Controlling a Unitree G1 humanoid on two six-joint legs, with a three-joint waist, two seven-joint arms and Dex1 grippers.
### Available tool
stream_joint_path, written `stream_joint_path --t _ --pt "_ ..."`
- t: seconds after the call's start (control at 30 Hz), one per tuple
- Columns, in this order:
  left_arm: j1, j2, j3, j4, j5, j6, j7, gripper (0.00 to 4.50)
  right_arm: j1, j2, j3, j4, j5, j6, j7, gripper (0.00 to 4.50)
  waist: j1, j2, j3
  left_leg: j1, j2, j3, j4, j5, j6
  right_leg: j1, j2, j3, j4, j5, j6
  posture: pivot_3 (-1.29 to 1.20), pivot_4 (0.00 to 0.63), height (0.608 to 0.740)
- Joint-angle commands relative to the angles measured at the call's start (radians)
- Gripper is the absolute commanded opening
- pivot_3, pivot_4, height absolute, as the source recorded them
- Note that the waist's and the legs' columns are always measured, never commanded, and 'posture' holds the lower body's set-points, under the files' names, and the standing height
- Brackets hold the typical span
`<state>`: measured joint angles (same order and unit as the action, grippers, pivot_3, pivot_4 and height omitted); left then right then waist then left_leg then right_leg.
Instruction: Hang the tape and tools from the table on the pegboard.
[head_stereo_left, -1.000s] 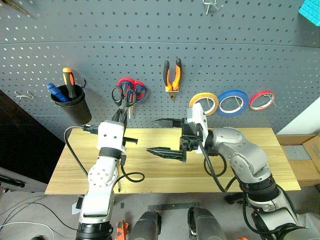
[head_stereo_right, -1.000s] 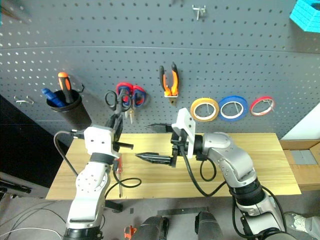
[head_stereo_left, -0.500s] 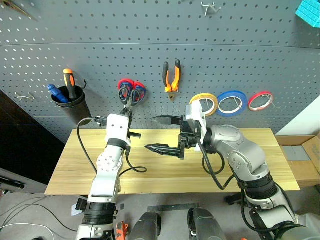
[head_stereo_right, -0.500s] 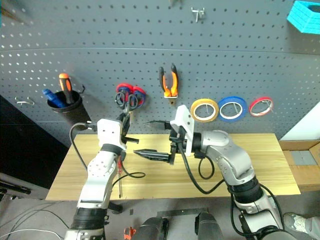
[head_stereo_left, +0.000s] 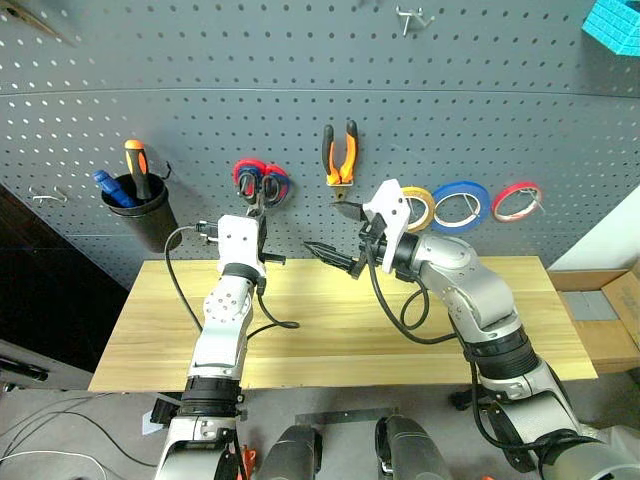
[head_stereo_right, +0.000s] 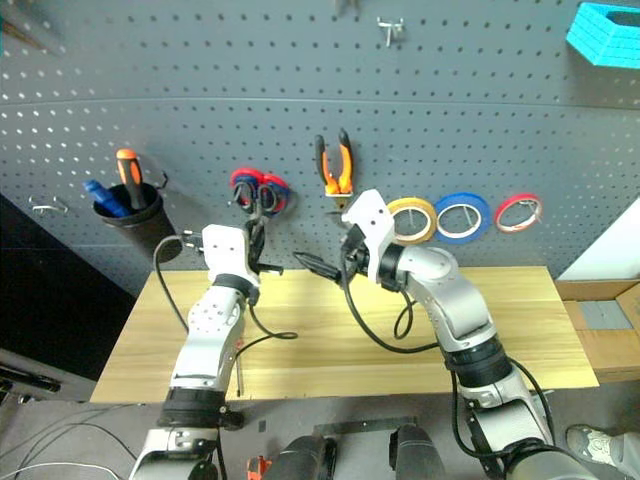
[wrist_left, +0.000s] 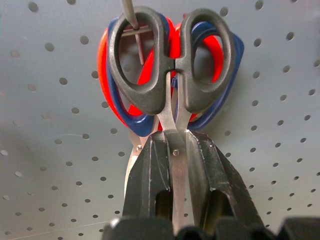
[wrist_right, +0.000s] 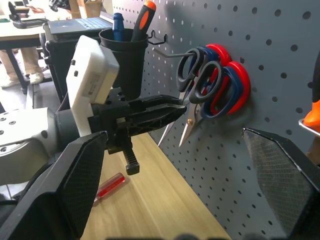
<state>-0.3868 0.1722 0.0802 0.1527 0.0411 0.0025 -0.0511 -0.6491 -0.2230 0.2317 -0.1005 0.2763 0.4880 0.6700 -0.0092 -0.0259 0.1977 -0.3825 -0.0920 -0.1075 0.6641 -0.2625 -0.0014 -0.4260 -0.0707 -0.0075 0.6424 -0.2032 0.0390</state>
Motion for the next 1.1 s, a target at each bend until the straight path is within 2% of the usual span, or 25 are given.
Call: stream_joint_path --t 0.03,0.07,0.17,0.37,0.47,0.6,0.67,0.77,0.9,1.1 --pt "-0.011 -0.025 0.026 -0.05 -0.039 0.082 0.022 0.15 -0.007 0.004 -0.001 -0.014 -0.008 -0.03 0.002 4.5 0.0 0.0 -0.001 0.0 0.0 0.0 0.0 0.0 0.0 0.0 0.0 0.0 0.0 0.0 0.0 -0.04 0.132 0.74" --pt "-0.002 -0.021 0.018 -0.064 -0.045 0.105 0.002 0.15 -0.006 0.006 -0.002 -0.015 -0.008 -0.029 0.003 4.5 0.0 0.0 -0.001 0.0 0.0 0.0 0.0 0.0 0.0 0.0 0.0 0.0 0.0 0.0 0.0 -0.04 0.132 0.74" --pt "0.019 -0.001 -0.006 -0.089 -0.032 0.14 -0.029 1.12 -0.007 0.009 -0.005 -0.013 -0.006 -0.014 0.006 4.5 -0.003 0.001 -0.003 0.001 0.0 0.0 0.0 0.0 0.0 0.0 0.0 0.0 0.0 0.0 0.0 -0.03 0.136 0.74" --pt "0.047 -0.003 0.059 -0.112 -0.068 0.239 0.014 3.15 0.0 0.009 0.002 -0.019 0.0 -0.003 0.019 4.5 -0.008 0.0 -0.003 0.001 0.0 0.0 0.0 0.0 0.0 0.0 0.0 0.0 0.0 0.0 0.0 -0.03 0.14 0.74" --pt "0.114 0.017 0.083 -0.136 -0.083 0.28 -0.002 3.15 0.012 0.004 0.006 -0.033 0.011 0.004 0.037 4.5 -0.014 0.0 -0.003 0.001 0.0 0.0 0.0 0.0 0.0 0.0 0.0 0.0 0.0 0.0 0.0 -0.02 0.143 0.74" --pt "0.182 0.059 0.158 -0.099 -0.113 0.467 0.01 3.15 0.034 -0.008 0.034 -0.054 0.024 0.035 0.082 4.5 -0.019 0.0 -0.003 0.001 0.0 -0.001 0.0 -0.001 0.001 0.0 0.0 0.0 0.0 0.0 0.0 -0.01 0.146 0.74" --pt "0.175 0.087 0.194 -0.06 -0.126 0.613 0.026 3.15 0.047 -0.022 0.062 -0.074 0.035 0.07 0.113 4.5 -0.019 0.0 -0.003 0.001 0.0 -0.001 0.0 -0.002 0.003 0.0 0.0 0.0 0.001 0.0 0.0 0.0 0.147 0.74" --pt "0.145 0.1 0.251 -0.02 -0.163 0.703 0.039 3.15 0.066 -0.063 0.12 -0.099 0.026 0.112 0.157 4.5 -0.018 0.0 -0.003 0.001 0.0 -0.001 0.0 -0.002 0.003 0.0 0.0 -0.001 0.001 -0.001 0.0 0.0 0.147 0.74" --pt "0.11 0.128 0.238 0.06 -0.159 0.737 0.014 3.15 0.071 -0.087 0.154 -0.08 -0.016 0.13 0.136 4.5 -0.004 -0.002 -0.004 0.001 -0.001 -0.003 0.0 -0.001 0.002 0.001 0.0 -0.002 0.001 -0.001 0.0 0.01 0.146 0.74" --pt "0.06 0.127 0.185 0.133 -0.156 0.682 -0.028 3.15 0.065 -0.099 0.161 -0.059 -0.047 0.136 0.131 4.5 0.005 -0.003 -0.005 0.001 -0.001 -0.002 0.0 -0.001 0.0 0.001 -0.001 -0.002 0.0 -0.001 0.0 -0.01 0.14 0.74"
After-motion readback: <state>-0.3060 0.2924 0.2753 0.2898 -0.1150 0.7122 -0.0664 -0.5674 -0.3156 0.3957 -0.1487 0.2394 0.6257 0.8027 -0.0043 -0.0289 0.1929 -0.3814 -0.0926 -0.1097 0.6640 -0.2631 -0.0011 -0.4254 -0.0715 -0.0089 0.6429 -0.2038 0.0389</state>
